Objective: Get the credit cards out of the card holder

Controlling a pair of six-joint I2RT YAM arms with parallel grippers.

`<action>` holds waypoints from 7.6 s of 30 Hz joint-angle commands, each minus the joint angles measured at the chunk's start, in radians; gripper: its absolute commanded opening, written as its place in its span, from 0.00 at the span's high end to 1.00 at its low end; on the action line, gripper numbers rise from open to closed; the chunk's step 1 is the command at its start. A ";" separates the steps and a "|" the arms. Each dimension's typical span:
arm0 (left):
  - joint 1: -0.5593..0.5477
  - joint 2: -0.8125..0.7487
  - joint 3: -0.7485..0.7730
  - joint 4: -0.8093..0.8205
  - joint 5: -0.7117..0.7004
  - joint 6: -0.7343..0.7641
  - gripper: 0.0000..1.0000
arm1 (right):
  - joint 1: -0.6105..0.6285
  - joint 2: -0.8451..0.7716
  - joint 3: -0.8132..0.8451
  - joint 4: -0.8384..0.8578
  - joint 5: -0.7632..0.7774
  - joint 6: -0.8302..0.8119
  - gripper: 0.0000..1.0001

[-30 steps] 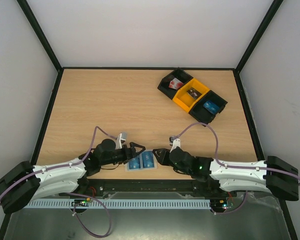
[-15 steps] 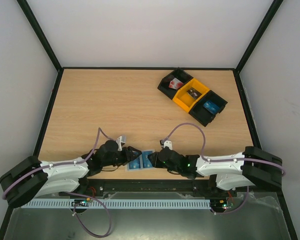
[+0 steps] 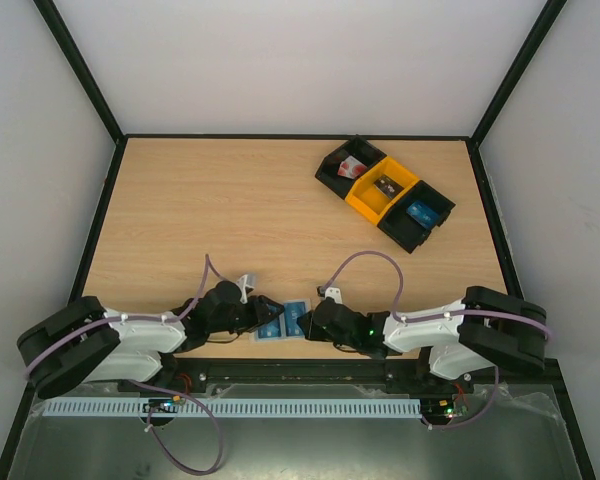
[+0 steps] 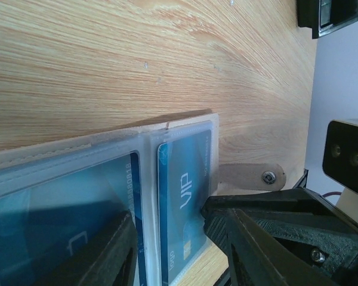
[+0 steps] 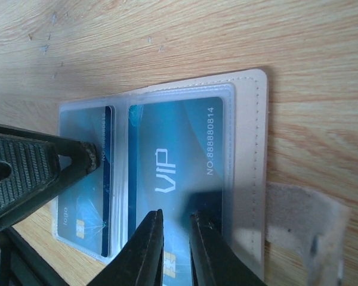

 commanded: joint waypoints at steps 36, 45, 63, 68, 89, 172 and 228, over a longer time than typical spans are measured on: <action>0.001 0.104 -0.015 0.097 0.025 0.019 0.67 | 0.009 0.034 -0.061 0.034 -0.011 0.044 0.98; 0.001 0.131 -0.023 0.128 0.018 0.022 0.77 | 0.009 0.044 -0.085 0.059 -0.012 0.055 0.98; 0.000 0.055 -0.021 0.126 0.041 0.057 0.97 | 0.009 0.064 -0.096 0.085 -0.009 0.060 0.98; 0.002 0.031 -0.020 0.104 0.041 0.070 0.97 | 0.009 0.045 -0.105 0.074 0.011 0.067 0.98; 0.013 -0.020 -0.023 0.010 0.006 0.064 0.81 | 0.009 -0.072 0.044 -0.082 0.106 -0.006 0.88; 0.015 0.007 -0.046 0.087 -0.002 0.079 0.97 | 0.009 -0.064 -0.041 0.000 0.065 0.032 0.93; 0.048 -0.154 -0.036 -0.193 -0.094 0.087 0.97 | 0.009 0.095 -0.051 0.020 0.092 0.043 0.97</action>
